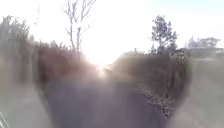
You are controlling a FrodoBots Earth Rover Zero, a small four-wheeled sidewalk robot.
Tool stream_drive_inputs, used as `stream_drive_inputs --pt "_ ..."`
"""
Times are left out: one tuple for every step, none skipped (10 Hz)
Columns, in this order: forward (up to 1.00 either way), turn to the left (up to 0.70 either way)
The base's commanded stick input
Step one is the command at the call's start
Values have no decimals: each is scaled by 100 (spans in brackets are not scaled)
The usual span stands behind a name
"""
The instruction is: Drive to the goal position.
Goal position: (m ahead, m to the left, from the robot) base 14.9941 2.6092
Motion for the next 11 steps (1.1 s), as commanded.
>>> stream_drive_inputs --pt "85 0" --pt "85 0" --pt "85 0" --pt "85 0" --pt "85 0" --pt "85 0" --pt "85 0" --pt "85 0" --pt "85 0" --pt "85 0" --pt "85 0"
